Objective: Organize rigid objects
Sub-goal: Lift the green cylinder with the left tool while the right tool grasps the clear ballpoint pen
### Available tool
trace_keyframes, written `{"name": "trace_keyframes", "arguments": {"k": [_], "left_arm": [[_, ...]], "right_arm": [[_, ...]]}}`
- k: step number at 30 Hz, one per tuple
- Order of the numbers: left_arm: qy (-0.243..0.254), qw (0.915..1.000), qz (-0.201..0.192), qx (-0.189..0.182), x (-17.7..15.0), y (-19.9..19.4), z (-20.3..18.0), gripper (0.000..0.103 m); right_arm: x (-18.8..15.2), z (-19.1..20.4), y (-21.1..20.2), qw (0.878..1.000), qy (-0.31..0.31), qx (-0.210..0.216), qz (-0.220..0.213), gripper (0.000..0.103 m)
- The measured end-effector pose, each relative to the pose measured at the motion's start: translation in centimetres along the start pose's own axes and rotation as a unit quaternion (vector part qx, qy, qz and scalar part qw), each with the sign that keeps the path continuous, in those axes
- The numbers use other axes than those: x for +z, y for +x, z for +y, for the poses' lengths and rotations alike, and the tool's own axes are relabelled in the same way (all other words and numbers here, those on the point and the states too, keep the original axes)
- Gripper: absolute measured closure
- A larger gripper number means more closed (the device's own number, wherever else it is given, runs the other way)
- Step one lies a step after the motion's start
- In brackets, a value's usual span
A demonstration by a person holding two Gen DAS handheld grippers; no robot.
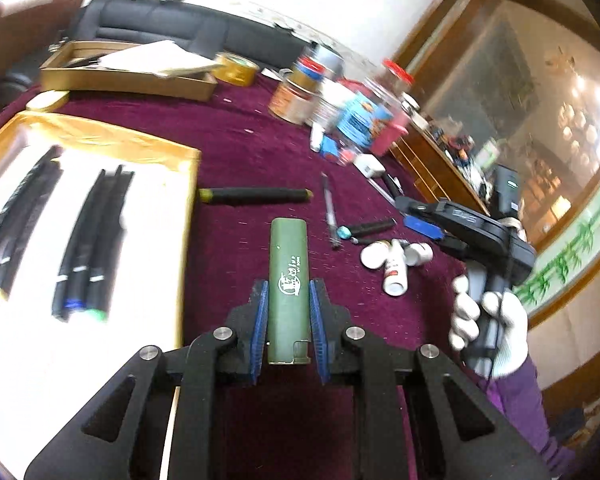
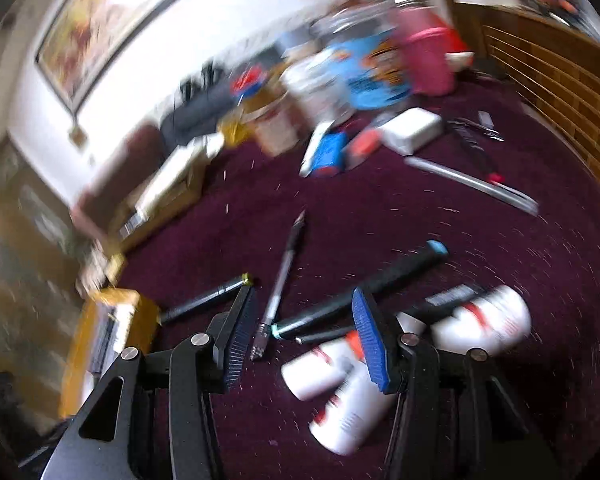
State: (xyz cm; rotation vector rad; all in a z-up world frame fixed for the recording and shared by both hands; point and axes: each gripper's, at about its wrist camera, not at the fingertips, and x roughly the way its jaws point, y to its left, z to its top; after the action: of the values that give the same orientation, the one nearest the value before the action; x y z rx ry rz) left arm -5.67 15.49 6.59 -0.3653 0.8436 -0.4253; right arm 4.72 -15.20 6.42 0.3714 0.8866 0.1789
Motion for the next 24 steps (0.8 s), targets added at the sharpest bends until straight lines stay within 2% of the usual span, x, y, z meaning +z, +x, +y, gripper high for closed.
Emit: {"name": "trace_keyframes", "arguments": {"k": [2,5,8,11,15,17,18,19,20,24], "left_arm": [[-0.015,0.9998,-0.008,0.008,-0.1,-1.1,1.6,0.085],[-0.046,0.9986,-0.019,0.021,-0.3,-2.9,4.7,0.085],[-0.066,0.9968,-0.030,0.034,-0.4,-4.3,7.0,0.085],[-0.081,0.9949,-0.040,0.046,-0.4,-5.7,9.2,0.085],[-0.096,0.9928,-0.044,0.057,-0.6,-6.6,11.3,0.085],[-0.104,0.9920,-0.043,0.058,-0.7,-6.6,12.0,0.085],[-0.106,0.9917,-0.044,0.058,-0.9,-6.8,12.1,0.085],[-0.107,0.9916,-0.044,0.058,-0.9,-6.9,12.3,0.085],[-0.107,0.9916,-0.044,0.058,-1.0,-6.9,12.4,0.085],[-0.106,0.9916,-0.041,0.061,-1.1,-6.9,12.6,0.085]], "right_arm": [[0.8,1.8,2.2,0.999,-0.032,-0.030,0.018,0.058],[1.4,3.4,5.3,0.996,-0.051,-0.052,0.052,0.058],[1.7,4.4,8.0,0.990,-0.069,-0.092,0.085,0.059],[1.7,4.5,9.7,0.985,-0.070,-0.124,0.100,0.059],[1.9,5.2,10.6,0.980,-0.080,-0.158,0.093,0.060],[1.7,5.5,10.8,0.975,-0.090,-0.186,0.083,0.074],[1.6,5.7,10.7,0.974,-0.097,-0.192,0.077,0.078],[1.4,5.7,10.5,0.973,-0.102,-0.195,0.071,0.088],[1.5,5.6,10.2,0.975,-0.103,-0.186,0.064,0.093],[1.3,3.8,8.4,0.990,-0.043,-0.121,0.057,0.096]]}}
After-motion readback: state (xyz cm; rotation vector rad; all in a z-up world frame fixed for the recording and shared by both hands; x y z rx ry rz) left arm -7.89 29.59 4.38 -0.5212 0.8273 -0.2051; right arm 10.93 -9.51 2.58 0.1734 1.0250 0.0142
